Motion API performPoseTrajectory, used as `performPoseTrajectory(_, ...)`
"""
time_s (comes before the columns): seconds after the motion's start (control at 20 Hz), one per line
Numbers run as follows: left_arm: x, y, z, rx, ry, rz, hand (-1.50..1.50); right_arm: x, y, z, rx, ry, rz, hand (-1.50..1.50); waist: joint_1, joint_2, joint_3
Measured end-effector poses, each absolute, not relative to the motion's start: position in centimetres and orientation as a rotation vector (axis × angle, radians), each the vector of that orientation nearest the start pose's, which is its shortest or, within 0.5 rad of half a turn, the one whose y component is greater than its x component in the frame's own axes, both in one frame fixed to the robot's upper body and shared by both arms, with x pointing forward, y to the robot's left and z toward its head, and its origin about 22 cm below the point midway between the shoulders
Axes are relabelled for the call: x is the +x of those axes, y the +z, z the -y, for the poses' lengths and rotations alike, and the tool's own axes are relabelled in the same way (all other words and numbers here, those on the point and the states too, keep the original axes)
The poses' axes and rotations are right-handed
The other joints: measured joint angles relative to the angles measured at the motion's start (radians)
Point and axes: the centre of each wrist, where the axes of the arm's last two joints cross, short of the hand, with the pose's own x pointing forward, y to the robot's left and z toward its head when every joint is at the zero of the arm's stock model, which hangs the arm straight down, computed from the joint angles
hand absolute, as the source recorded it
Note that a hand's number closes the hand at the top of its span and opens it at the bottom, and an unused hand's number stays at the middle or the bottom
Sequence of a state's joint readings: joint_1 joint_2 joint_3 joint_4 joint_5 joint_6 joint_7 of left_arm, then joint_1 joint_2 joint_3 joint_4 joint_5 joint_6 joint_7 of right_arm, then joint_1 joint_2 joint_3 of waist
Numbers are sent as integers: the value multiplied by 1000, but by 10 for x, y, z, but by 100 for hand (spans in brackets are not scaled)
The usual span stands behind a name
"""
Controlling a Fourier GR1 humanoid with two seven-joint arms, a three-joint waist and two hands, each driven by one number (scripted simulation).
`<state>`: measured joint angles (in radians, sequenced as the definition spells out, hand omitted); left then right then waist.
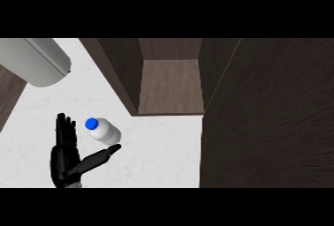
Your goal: Pick up the bottled water, place it into the cabinet and close the cabinet
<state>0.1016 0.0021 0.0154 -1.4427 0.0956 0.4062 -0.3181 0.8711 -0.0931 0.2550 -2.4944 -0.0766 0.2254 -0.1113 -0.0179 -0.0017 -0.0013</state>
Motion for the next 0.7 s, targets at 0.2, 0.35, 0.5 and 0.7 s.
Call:
performPoseTrajectory(0.2, 214, -80, -248, 419, 373, 1607, -150, 46, 111, 235, 156, 90, 1802, -150, -2, 0, 0)
performPoseTrajectory(0.35, 212, -101, -255, 406, 389, 1596, -150, 41, 109, 237, 158, 104, 1798, -150, -3, 0, 0)
performPoseTrajectory(0.5, 216, -114, -258, 349, 398, 1600, -150, 37, 108, 236, 170, 94, 1790, -150, -4, 1, 0)
performPoseTrajectory(0.7, 221, -130, -252, 248, 398, 1599, -150, 35, 107, 236, 170, 97, 1792, -150, -4, 2, 0)
